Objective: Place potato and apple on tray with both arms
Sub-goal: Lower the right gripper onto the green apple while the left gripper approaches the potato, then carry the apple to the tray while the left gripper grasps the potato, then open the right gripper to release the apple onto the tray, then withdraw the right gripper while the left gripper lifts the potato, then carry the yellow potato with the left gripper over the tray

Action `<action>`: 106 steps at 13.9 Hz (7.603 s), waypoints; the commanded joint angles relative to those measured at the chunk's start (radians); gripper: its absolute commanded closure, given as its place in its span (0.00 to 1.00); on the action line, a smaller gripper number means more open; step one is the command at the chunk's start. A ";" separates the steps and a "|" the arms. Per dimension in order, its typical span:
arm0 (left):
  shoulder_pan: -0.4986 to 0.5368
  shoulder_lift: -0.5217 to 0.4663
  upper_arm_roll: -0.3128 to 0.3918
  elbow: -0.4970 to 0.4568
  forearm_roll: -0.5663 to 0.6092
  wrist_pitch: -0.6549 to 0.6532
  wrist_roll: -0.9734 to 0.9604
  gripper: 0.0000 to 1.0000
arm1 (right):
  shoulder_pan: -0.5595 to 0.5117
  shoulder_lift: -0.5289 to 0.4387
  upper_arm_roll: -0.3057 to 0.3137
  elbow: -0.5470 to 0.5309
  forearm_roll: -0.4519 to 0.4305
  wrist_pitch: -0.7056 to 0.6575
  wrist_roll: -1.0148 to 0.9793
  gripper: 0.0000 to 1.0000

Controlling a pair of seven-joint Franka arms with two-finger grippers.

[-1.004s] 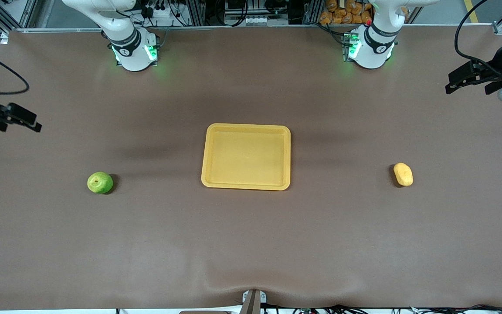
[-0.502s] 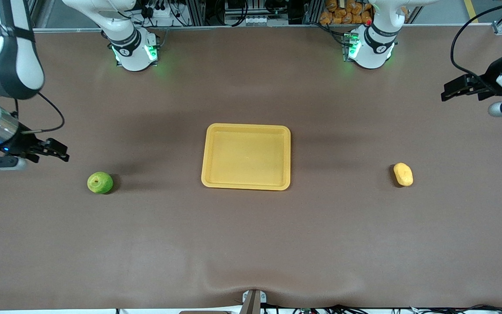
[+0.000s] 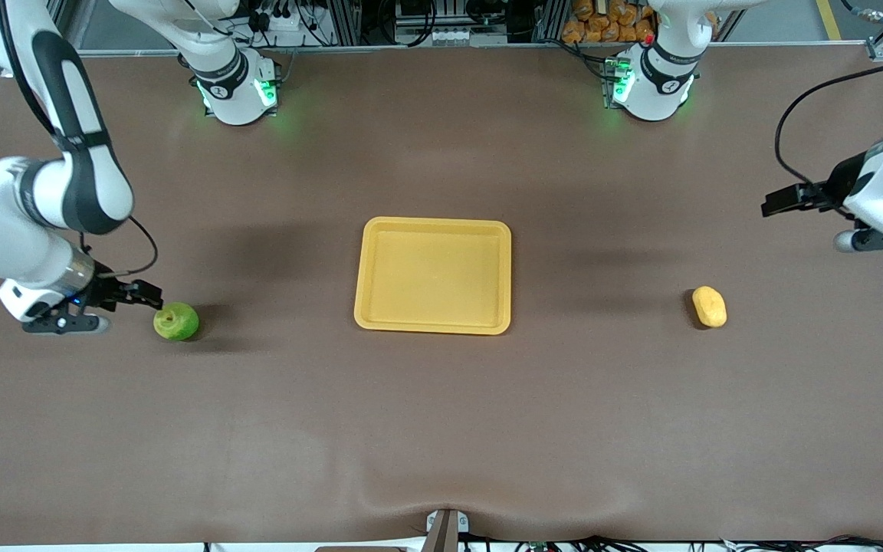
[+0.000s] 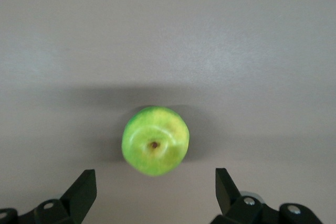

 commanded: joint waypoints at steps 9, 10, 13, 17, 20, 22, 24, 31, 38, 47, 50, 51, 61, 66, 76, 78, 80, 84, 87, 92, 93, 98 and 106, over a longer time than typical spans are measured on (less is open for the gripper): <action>-0.002 0.085 -0.005 -0.130 0.001 0.257 -0.058 0.00 | -0.002 0.182 0.007 0.022 0.015 0.171 -0.007 0.00; -0.002 0.090 -0.005 -0.139 0.002 0.286 -0.058 0.00 | -0.005 0.185 0.007 0.022 0.015 0.171 -0.007 0.00; -0.001 0.119 -0.007 -0.147 0.062 0.337 -0.061 0.00 | -0.003 0.194 0.007 0.022 0.016 0.171 -0.004 0.00; 0.004 0.157 -0.005 -0.173 0.064 0.441 -0.060 0.00 | 0.000 0.194 0.008 0.022 0.021 0.171 0.002 0.08; 0.030 0.197 -0.007 -0.181 0.106 0.518 -0.060 0.00 | 0.012 0.190 0.007 0.024 0.021 0.159 0.002 0.20; 0.035 0.230 -0.007 -0.182 0.113 0.555 -0.060 0.00 | 0.038 0.168 0.007 0.039 0.021 0.141 0.000 0.18; 0.054 0.260 -0.007 -0.181 0.113 0.590 -0.058 0.00 | 0.068 0.154 0.011 0.089 0.021 0.014 -0.001 0.15; 0.071 0.343 -0.007 -0.170 0.113 0.688 -0.053 0.00 | 0.378 0.086 0.045 0.200 0.148 -0.172 0.239 0.15; 0.102 0.438 -0.010 -0.150 0.090 0.785 -0.056 0.00 | 0.645 0.093 0.045 0.209 0.118 -0.115 0.652 0.15; 0.081 0.492 -0.011 -0.119 -0.085 0.785 -0.058 0.00 | 0.693 0.165 0.047 0.105 0.121 0.036 0.654 0.11; 0.079 0.500 -0.011 -0.119 -0.108 0.785 -0.060 0.00 | 0.693 0.174 0.047 0.107 0.121 0.036 0.655 0.00; 0.078 0.500 -0.013 -0.121 -0.108 0.785 -0.060 0.00 | 0.693 0.179 0.047 0.107 0.119 0.038 0.655 0.00; 0.081 0.524 -0.033 -0.121 -0.110 0.790 -0.060 0.55 | 0.583 0.106 0.042 0.114 0.121 0.008 0.634 0.00; 0.082 0.495 -0.045 -0.119 -0.110 0.784 -0.073 0.96 | 0.351 -0.049 0.045 0.117 0.133 -0.248 0.346 0.00; 0.082 0.365 -0.074 -0.011 -0.100 0.506 -0.084 1.00 | 0.067 -0.313 0.039 0.185 0.112 -0.600 0.203 0.00; 0.082 0.359 -0.092 0.006 -0.096 0.491 -0.118 1.00 | 0.073 -0.307 0.047 0.310 0.022 -0.710 0.207 0.00; 0.082 0.352 -0.120 0.023 -0.093 0.457 -0.173 1.00 | 0.073 -0.304 0.048 0.380 -0.002 -0.769 0.209 0.00; 0.084 0.328 -0.216 0.023 -0.090 0.440 -0.246 1.00 | 0.037 -0.301 0.042 0.478 0.009 -0.798 0.204 0.00; 0.062 0.334 -0.283 0.045 -0.088 0.423 -0.400 1.00 | 0.033 -0.303 0.042 0.528 0.010 -0.884 0.212 0.00; -0.112 0.365 -0.286 0.080 -0.024 0.423 -0.694 1.00 | 0.046 -0.324 -0.035 0.530 0.006 -0.977 0.211 0.00; -0.164 0.377 -0.286 0.085 0.019 0.423 -0.766 1.00 | 0.046 -0.332 -0.032 0.530 0.000 -0.978 0.209 0.00; -0.344 0.487 -0.286 0.173 0.142 0.423 -0.993 1.00 | 0.049 -0.344 -0.028 0.542 -0.005 -1.011 0.192 0.00; -0.516 0.664 -0.281 0.273 0.367 0.423 -1.069 1.00 | 0.049 -0.340 0.004 0.593 -0.057 -1.047 0.209 0.00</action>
